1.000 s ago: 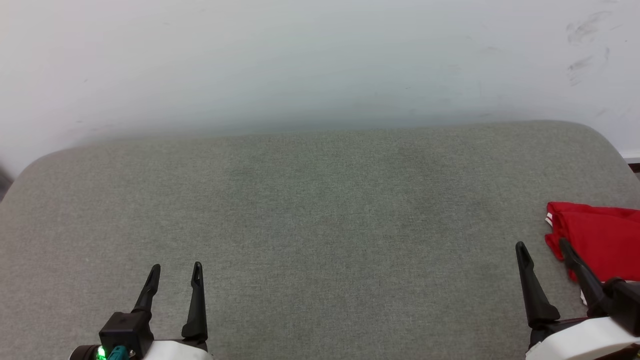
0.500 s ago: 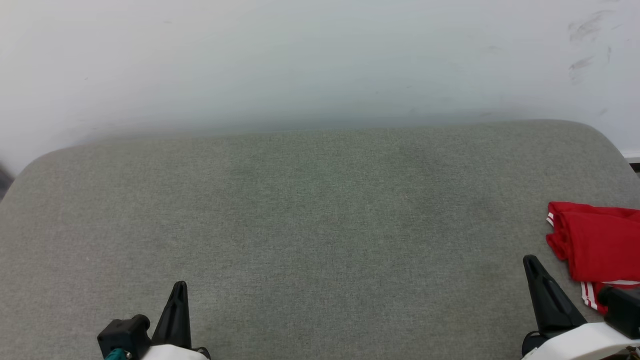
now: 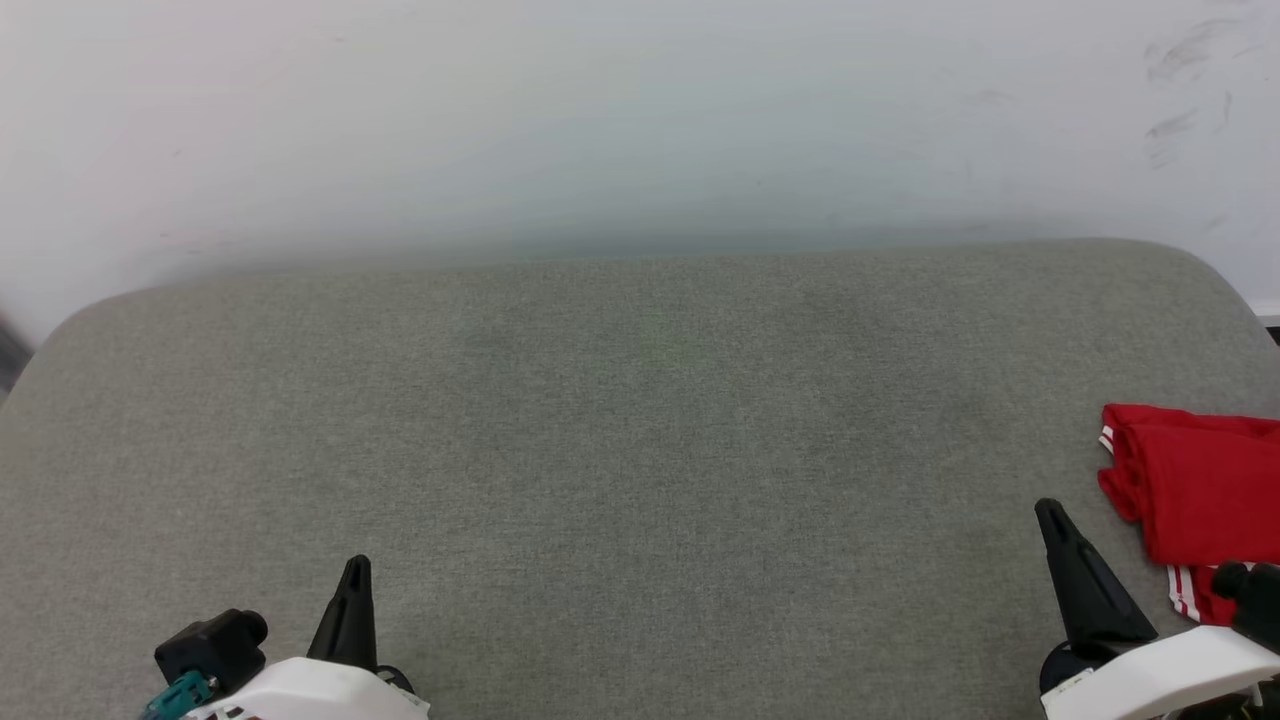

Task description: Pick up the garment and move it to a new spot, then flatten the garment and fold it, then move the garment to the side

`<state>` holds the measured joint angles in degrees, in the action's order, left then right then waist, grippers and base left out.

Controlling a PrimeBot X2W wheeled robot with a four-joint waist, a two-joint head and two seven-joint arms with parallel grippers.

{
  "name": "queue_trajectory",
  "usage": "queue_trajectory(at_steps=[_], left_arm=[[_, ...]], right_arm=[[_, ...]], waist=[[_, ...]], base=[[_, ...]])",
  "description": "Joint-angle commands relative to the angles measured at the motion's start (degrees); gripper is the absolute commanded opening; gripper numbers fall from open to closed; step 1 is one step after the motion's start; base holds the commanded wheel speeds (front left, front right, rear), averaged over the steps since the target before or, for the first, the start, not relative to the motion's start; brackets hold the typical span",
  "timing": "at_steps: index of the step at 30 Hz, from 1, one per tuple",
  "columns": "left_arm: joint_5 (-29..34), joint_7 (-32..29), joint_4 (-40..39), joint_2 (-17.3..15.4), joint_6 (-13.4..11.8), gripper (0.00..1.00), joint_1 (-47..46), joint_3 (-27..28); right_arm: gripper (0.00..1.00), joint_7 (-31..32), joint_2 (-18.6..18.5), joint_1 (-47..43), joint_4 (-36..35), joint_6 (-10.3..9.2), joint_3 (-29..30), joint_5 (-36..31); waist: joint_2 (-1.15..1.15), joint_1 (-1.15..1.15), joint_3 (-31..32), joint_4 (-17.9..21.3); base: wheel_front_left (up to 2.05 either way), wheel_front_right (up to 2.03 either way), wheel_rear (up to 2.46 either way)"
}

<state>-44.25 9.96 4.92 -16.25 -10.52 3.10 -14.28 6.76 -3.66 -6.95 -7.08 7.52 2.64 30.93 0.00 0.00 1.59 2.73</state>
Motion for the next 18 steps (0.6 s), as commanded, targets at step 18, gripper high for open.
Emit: queue_trajectory(at_steps=[18], left_arm=[[-13.6, -3.9, 2.1, 2.9, 5.0, 0.00, -3.7, 5.4]], right_arm=[[0.00, -1.2, -1.0, 4.7, 5.0, -0.02, 0.0, 17.7]], waist=[[0.00, 0.00, -0.3, -0.5]], base=[[0.00, 0.00, 0.00]])
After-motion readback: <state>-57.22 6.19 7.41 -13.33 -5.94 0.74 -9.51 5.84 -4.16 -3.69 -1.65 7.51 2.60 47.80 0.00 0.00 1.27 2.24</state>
